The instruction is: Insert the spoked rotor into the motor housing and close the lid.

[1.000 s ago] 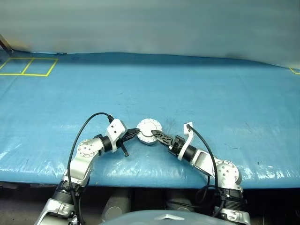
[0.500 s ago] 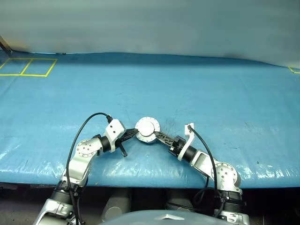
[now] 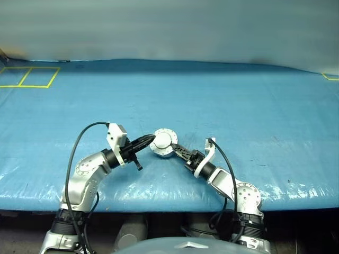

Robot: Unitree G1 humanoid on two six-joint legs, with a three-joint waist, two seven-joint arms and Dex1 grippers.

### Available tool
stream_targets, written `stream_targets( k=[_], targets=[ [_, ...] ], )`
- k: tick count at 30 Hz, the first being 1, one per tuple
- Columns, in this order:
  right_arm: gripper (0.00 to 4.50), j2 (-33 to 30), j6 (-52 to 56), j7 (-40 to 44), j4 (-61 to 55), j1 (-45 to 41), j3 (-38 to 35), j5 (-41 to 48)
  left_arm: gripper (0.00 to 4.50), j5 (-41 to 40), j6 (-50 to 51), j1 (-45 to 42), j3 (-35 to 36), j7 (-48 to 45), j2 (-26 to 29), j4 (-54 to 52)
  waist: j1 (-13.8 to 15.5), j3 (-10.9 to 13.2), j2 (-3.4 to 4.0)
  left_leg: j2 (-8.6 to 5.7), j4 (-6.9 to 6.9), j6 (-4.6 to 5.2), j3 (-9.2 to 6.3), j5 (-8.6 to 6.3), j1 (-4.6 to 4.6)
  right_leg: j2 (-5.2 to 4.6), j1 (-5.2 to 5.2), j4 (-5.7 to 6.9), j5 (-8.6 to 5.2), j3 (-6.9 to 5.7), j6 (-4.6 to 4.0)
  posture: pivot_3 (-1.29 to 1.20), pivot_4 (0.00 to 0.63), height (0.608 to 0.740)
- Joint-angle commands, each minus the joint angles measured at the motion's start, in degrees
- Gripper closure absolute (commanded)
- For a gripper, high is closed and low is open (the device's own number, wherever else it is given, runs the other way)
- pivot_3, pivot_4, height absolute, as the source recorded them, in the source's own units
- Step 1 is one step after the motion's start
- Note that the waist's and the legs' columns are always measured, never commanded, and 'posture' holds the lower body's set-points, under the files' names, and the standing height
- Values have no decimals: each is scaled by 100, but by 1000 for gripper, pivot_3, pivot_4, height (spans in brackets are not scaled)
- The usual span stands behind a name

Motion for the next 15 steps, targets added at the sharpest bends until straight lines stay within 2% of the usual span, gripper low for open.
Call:
stream_targets(
  k=[1,8,11,14,15],
  targets=[
    [3266,487,-127,-137,-146,7,-131,610,4500,-655,498,22,332,186,-18,-348,7,6,0,-2,0,1,0,0,-2,0,0,0,-1,0,3,0,150,740],
    [3266,617,-455,-72,-354,-271,53,1275,4500,-1177,1079,-11,691,864,-224,-257,-39,20,9,-4,-2,4,4,2,-16,7,8,4,27,4,16,0,150,740],
    [3266,576,-591,-88,-551,-454,124,1568,4500,-1293,999,97,766,912,-398,-329,-57,35,15,-4,-3,4,5,2,-16,9,6,4,27,4,16,0,150,740],
    [3266,501,-684,-151,-727,-629,193,1866,3937,-1684,1074,224,870,838,-603,-325,-81,40,18,-3,-3,4,10,3,-17,9,6,4,28,7,15,0,150,740],
    [3266,477,-714,-189,-756,-678,222,1958,3572,-1884,1165,264,920,851,-674,-323,-83,40,17,-3,-3,4,10,2,-18,9,5,3,28,8,15,0,150,740]
  ],
)
